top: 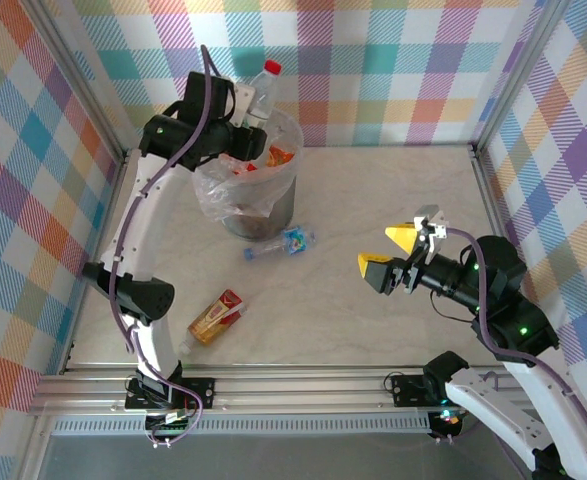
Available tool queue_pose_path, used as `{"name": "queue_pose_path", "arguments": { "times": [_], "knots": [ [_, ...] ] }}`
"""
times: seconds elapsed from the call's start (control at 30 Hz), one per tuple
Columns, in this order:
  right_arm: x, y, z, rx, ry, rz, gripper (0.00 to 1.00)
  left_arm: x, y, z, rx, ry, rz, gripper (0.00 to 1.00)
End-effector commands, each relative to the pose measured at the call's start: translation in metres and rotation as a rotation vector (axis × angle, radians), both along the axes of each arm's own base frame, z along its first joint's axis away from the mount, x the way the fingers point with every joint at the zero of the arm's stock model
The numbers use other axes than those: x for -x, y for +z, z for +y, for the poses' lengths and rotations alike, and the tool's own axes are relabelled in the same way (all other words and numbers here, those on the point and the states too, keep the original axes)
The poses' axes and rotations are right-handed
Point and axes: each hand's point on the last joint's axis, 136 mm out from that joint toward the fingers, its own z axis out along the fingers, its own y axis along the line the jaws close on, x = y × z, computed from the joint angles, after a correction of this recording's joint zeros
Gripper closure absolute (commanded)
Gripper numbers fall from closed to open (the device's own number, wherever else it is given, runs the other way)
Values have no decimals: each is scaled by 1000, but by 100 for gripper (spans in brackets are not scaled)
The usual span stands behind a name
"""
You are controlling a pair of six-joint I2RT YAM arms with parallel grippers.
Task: Put the plastic bottles in the bin
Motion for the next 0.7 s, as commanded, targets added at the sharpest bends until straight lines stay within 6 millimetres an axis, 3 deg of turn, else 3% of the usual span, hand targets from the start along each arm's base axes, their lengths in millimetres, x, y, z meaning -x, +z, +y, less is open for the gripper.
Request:
{"name": "queue_pose_path", "arguments": {
  "times": [0.0, 0.17, 0.37, 0.67],
  "knots": [
    [1, 13, 2, -9, 11, -38, 0, -4, -20, 11, -81, 18, 50, 34],
    [1, 11, 2, -6, 12, -30, 0, -10, -43, 16, -148, 26, 100, 33],
    [1, 8, 1, 1, 7, -21, 0, -13, -51, 24, -210, 45, 112, 30],
    [-1, 3, 2, 4, 7, -12, 0, 2, -68, 20, -190, 15, 193, 21]
  ]
}}
